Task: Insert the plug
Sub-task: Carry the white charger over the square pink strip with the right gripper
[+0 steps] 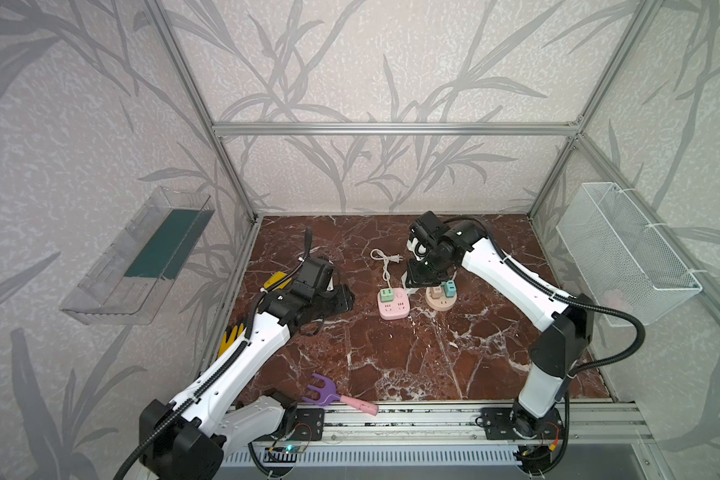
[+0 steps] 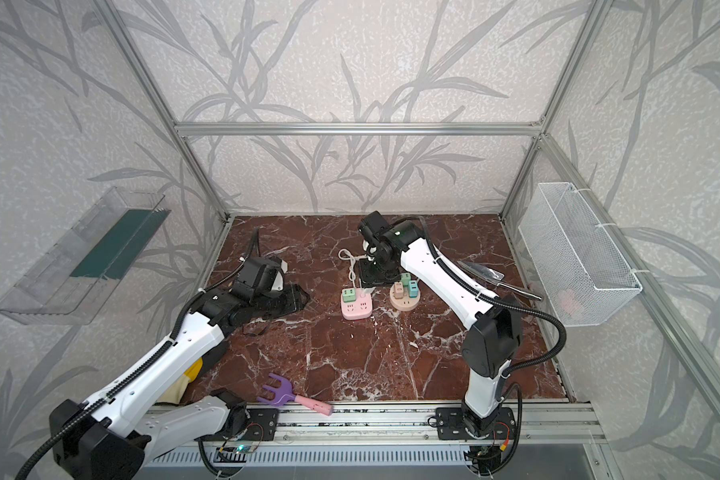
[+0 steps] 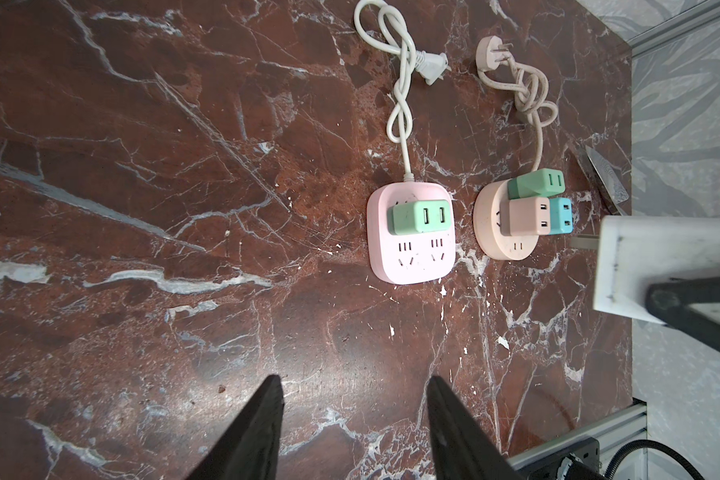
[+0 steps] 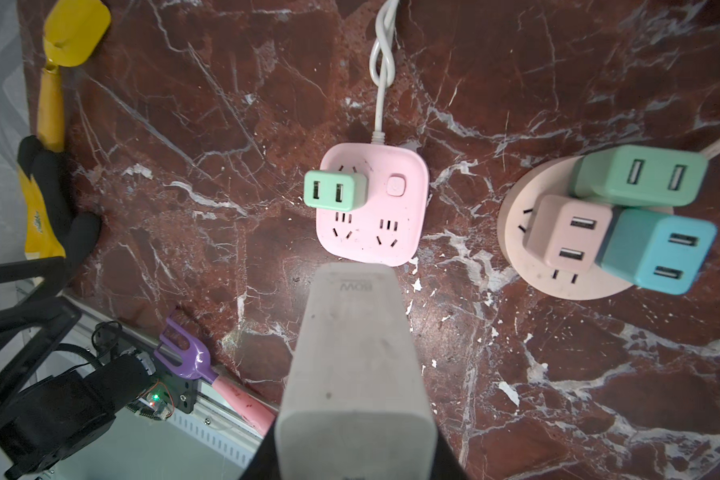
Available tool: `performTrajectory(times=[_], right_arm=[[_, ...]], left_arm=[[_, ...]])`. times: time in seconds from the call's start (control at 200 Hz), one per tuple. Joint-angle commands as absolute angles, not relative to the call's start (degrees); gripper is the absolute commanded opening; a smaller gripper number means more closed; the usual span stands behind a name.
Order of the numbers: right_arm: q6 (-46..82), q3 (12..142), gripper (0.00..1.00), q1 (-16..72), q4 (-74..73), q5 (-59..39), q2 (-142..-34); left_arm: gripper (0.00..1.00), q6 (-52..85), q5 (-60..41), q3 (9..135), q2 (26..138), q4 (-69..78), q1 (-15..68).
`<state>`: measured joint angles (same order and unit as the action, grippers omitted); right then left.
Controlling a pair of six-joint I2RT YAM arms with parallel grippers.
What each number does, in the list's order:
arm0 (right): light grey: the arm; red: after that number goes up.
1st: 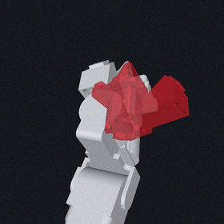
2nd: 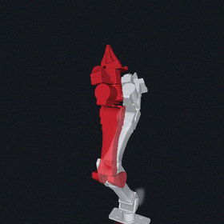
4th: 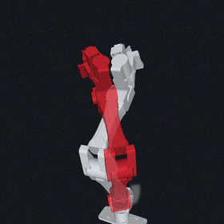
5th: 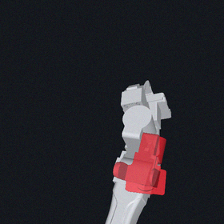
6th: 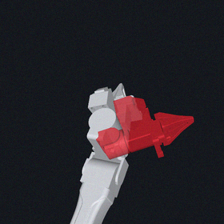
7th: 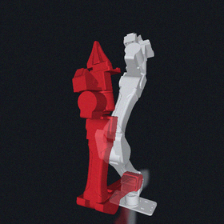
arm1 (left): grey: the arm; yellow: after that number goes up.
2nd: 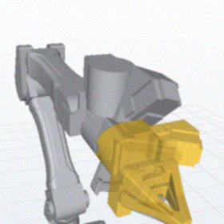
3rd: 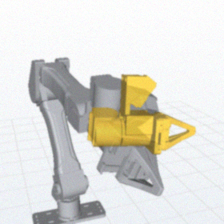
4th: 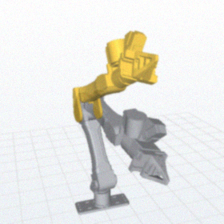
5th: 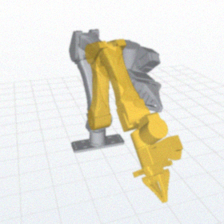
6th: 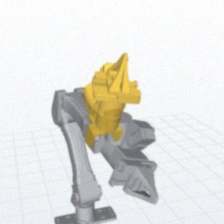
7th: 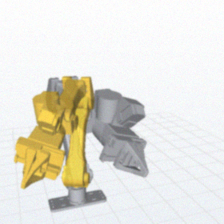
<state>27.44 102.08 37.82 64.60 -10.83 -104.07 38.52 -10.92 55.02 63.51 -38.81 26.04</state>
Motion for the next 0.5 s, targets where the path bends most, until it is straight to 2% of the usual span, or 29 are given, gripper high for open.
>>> performTrajectory(times=[0.0,0.495], right_arm=[[27.9,100.44,0.0,37.96,63.1,-9.58,-104.67],[26.89,97.35,0.0,38.33,59.6,-9.18,-111.09]], left_arm=[[0.54,38.2,-13.06,54.46,63.98,-37.49,26.1],[0.53,40.41,-15.02,51.91,65.45,-34.15,26.64]])
